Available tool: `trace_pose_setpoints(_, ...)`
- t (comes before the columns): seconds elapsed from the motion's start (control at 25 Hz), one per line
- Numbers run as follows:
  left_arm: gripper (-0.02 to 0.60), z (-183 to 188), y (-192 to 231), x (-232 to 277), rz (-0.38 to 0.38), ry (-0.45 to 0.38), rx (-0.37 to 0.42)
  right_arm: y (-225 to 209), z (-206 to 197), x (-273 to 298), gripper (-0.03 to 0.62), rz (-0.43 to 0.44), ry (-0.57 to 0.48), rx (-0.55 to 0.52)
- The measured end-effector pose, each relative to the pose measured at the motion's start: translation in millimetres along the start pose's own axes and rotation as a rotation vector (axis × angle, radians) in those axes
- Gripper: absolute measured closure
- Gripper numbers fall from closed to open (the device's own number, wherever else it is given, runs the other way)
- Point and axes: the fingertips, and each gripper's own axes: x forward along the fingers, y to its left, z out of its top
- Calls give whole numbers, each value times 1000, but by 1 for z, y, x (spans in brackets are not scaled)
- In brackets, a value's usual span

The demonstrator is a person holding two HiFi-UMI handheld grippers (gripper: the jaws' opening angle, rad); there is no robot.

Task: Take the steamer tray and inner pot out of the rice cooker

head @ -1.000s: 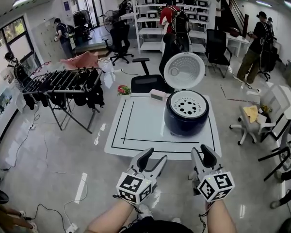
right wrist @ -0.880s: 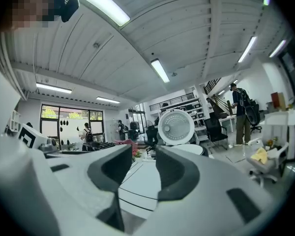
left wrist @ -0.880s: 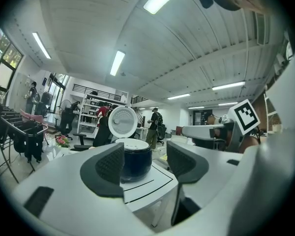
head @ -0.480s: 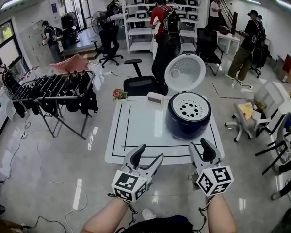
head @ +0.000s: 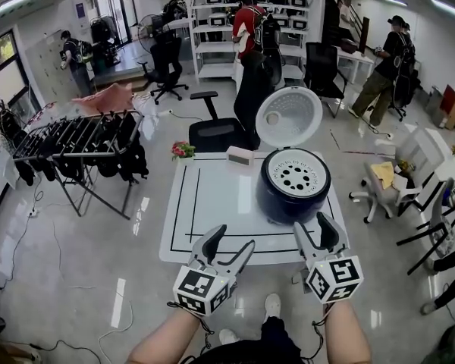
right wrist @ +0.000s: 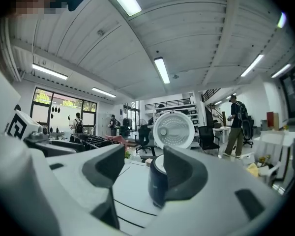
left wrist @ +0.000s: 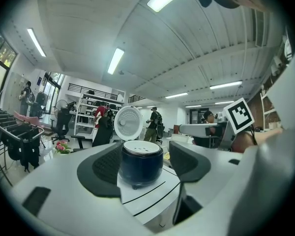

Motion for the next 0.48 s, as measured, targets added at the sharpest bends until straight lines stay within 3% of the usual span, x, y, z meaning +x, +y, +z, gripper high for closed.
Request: trace_pose_setpoints(0.48,274,4,18,107,50,23,-14,-103,-3,77,344,2,36,-20)
